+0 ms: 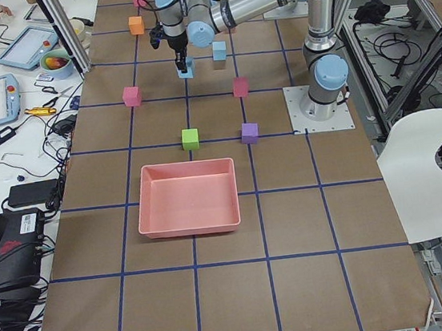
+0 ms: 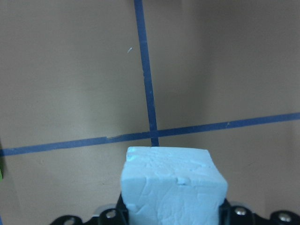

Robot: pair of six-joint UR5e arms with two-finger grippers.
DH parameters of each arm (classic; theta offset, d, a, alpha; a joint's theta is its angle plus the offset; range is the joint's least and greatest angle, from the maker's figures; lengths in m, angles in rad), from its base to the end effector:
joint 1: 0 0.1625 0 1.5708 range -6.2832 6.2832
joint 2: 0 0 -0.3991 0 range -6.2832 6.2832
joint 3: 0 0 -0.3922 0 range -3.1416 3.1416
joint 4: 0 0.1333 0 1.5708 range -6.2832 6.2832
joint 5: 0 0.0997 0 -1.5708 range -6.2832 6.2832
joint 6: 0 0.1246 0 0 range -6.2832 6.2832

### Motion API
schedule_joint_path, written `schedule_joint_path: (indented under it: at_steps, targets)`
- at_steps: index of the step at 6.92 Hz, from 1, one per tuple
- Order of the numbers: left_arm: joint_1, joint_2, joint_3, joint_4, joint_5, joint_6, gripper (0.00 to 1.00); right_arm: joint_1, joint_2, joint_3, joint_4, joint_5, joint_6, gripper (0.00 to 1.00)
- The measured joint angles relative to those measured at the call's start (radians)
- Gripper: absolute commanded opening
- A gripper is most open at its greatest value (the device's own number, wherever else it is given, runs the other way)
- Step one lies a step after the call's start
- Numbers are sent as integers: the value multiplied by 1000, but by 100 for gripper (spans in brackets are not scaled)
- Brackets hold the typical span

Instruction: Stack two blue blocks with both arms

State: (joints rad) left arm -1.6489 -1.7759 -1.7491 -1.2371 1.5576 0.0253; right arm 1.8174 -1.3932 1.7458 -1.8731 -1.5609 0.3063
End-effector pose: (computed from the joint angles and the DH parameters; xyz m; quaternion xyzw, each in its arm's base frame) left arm -0.1765 -0.5262 0.2771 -0.0515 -0.9983 -0.0250 0.0059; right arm 0.2603 -0.4830 0.2904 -0.0300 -0.9992 -0.0255 0.0021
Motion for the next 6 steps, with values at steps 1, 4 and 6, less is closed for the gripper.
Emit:
schedule_joint_path:
  at_steps: [1, 4, 6]
  targets:
    - [-66, 12, -5, -3, 1, -70, 0, -61, -23, -60, 87, -13, -58, 100]
    - [-262, -2, -9, 7, -11, -342, 0, -218, -55, -194, 280, -15, -219, 100]
    - [-351, -11, -30, 14, -12, -426, 0, -244, -101, -206, 314, -18, -251, 100]
